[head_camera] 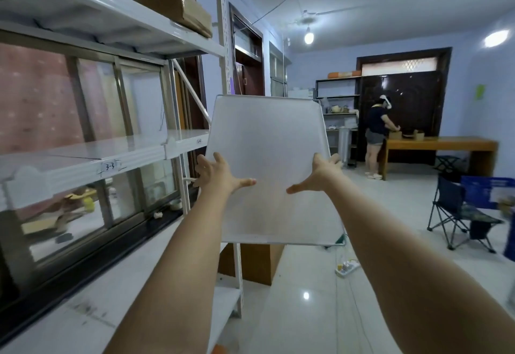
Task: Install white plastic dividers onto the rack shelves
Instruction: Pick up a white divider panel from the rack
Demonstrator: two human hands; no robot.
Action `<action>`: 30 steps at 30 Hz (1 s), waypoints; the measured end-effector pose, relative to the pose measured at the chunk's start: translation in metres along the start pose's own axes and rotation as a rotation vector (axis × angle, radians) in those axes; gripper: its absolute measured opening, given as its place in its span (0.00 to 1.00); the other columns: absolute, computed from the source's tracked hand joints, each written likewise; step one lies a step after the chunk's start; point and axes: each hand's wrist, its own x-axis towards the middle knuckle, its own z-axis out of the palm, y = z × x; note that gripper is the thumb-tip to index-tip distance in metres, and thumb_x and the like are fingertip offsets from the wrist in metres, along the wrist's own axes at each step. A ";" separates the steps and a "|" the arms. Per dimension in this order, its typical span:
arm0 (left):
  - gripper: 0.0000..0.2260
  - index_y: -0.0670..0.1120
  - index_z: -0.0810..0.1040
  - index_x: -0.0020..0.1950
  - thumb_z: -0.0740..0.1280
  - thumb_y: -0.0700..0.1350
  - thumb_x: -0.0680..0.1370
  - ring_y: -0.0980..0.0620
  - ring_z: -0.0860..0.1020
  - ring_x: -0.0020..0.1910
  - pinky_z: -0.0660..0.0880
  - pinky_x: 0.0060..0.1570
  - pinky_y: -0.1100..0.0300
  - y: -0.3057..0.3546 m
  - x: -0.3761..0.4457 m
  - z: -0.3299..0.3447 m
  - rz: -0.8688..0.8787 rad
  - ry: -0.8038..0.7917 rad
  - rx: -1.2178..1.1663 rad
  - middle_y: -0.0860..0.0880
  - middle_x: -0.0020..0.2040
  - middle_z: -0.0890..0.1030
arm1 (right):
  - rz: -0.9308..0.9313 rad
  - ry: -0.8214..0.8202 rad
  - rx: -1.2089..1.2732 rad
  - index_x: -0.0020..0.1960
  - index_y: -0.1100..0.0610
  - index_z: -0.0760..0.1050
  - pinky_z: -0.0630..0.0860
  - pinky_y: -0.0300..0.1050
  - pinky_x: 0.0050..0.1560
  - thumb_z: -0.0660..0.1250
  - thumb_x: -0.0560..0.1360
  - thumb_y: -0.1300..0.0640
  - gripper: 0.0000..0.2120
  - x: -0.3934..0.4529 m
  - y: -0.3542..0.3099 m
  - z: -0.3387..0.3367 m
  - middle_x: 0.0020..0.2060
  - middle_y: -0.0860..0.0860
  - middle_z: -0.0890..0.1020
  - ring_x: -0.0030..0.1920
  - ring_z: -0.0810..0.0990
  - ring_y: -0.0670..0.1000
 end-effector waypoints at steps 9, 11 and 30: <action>0.50 0.44 0.54 0.74 0.73 0.67 0.64 0.37 0.57 0.72 0.66 0.64 0.37 0.024 0.092 0.053 0.050 -0.002 -0.014 0.36 0.72 0.52 | 0.075 -0.033 -0.016 0.73 0.58 0.54 0.65 0.61 0.66 0.79 0.59 0.38 0.54 0.097 0.005 0.025 0.72 0.63 0.52 0.72 0.54 0.63; 0.51 0.44 0.53 0.75 0.73 0.67 0.63 0.36 0.55 0.73 0.65 0.65 0.37 0.029 0.118 0.066 0.049 -0.008 -0.017 0.36 0.74 0.50 | 0.082 -0.035 -0.013 0.73 0.58 0.54 0.65 0.61 0.67 0.79 0.59 0.38 0.54 0.121 0.003 0.030 0.72 0.63 0.51 0.73 0.53 0.64; 0.52 0.43 0.53 0.75 0.72 0.69 0.63 0.35 0.57 0.73 0.70 0.63 0.39 0.093 0.286 0.176 0.115 -0.057 0.008 0.35 0.73 0.52 | 0.178 -0.051 -0.089 0.76 0.56 0.50 0.65 0.58 0.66 0.78 0.60 0.38 0.57 0.308 0.025 0.051 0.72 0.63 0.55 0.72 0.56 0.63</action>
